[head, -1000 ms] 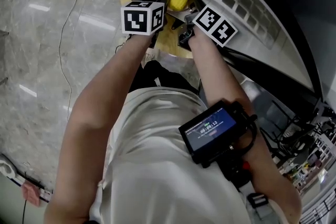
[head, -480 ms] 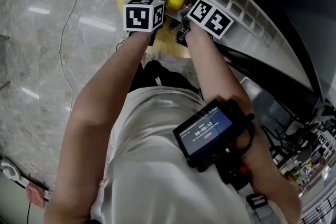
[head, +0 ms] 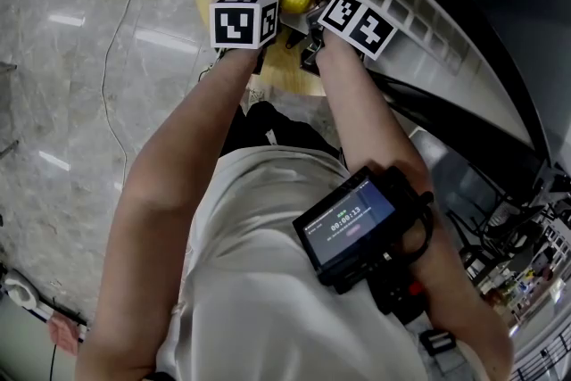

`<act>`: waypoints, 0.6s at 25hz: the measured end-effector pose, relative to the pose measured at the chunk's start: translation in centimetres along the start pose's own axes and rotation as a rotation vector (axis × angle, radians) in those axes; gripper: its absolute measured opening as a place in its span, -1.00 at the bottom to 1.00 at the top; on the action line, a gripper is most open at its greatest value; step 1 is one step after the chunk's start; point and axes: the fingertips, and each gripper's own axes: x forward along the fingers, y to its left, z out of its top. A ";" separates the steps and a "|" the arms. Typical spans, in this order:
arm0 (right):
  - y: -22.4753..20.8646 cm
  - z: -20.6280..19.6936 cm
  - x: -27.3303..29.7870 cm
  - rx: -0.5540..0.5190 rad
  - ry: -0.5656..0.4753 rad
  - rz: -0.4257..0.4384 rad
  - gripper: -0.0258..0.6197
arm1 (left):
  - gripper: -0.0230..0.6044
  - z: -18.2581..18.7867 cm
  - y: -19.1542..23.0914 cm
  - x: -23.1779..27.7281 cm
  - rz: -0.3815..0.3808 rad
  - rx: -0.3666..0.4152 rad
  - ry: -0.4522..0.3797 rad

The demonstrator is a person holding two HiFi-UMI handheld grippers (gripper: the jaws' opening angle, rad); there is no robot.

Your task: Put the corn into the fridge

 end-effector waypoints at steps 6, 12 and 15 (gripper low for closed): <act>0.3 0.4 0.1 -0.041 -0.002 0.004 -0.73 | -0.67 0.4 0.3 0.0 0.001 -0.012 0.006; 0.3 0.1 0.0 -0.045 0.000 0.002 -0.71 | -0.67 0.2 0.2 0.0 0.009 0.000 0.025; 0.1 0.3 0.0 -0.059 -0.013 -0.006 -0.63 | -0.66 0.3 0.5 -0.1 0.014 0.003 0.007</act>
